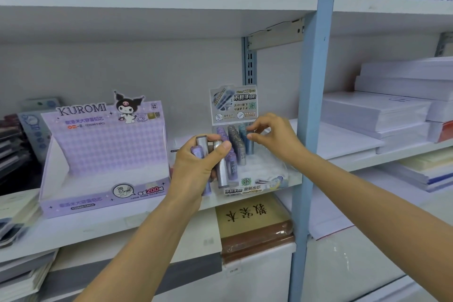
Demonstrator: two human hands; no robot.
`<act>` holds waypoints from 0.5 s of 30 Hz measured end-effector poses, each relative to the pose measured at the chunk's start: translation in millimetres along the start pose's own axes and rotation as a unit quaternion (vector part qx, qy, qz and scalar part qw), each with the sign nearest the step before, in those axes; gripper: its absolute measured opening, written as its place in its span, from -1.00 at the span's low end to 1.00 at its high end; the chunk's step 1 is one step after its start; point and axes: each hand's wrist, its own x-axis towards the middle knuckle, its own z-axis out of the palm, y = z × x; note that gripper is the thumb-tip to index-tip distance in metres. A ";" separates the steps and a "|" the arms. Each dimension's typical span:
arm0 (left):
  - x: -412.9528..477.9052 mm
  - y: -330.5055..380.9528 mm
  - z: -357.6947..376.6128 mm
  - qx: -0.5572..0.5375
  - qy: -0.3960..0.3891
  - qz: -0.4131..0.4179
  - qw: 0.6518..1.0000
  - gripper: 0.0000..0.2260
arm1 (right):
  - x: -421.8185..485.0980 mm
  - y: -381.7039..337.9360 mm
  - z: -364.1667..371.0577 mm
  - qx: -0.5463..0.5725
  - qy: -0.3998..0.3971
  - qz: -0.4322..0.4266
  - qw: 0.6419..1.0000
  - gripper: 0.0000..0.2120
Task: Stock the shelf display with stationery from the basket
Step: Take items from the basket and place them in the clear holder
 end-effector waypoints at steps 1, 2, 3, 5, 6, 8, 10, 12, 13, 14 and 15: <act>-1.1 0.7 0.0 -0.001 0.000 -0.001 1.000 -0.83 | -0.9 -0.2 0.7 -0.019 -0.007 -0.001 1.000 -0.90; -2.2 1.5 0.0 -0.003 0.002 -0.002 1.000 -0.82 | -2.0 -1.1 0.9 -0.030 -0.016 0.000 0.999 -0.88; -3.3 2.5 -0.2 -0.007 0.005 -0.002 1.000 -0.82 | -3.3 -2.7 -0.1 -0.034 -0.024 0.001 0.999 -0.87; -5.5 4.5 -0.5 -0.017 0.013 -0.001 1.000 -0.83 | -7.9 -8.5 -4.7 -0.018 -0.024 0.002 1.000 -0.85; -6.4 5.5 -0.7 -0.019 0.016 -0.001 1.000 -0.84 | -11.8 -12.9 -8.4 0.013 -0.017 0.003 1.000 -0.86; -7.9 7.2 -0.6 -0.020 0.019 0.000 1.000 -0.88 | -22.6 -24.8 -15.4 0.120 -0.016 0.008 0.993 -0.89; -10.3 9.2 1.4 -0.018 0.012 0.005 1.000 -0.89 | -35.9 -38.6 -20.2 0.209 -0.045 -0.004 0.977 -0.90; -14.2 11.8 6.6 -0.014 0.006 0.012 1.000 -0.84 | -49.2 -52.3 -21.2 0.267 -0.092 -0.010 0.959 -0.85; -16.1 12.7 9.9 -0.017 0.005 0.015 1.000 -0.82 | -55.0 -58.4 -20.8 0.290 -0.114 -0.008 0.950 -0.80; -18.1 13.4 13.5 -0.024 0.005 0.016 1.000 -0.81 | -59.7 -63.6 -19.9 0.303 -0.129 -0.007 0.944 -0.74; -20.2 14.2 17.1 -0.031 0.007 0.013 0.999 -0.81 | -63.3 -68.0 -19.0 0.305 -0.136 -0.010 0.943 -0.70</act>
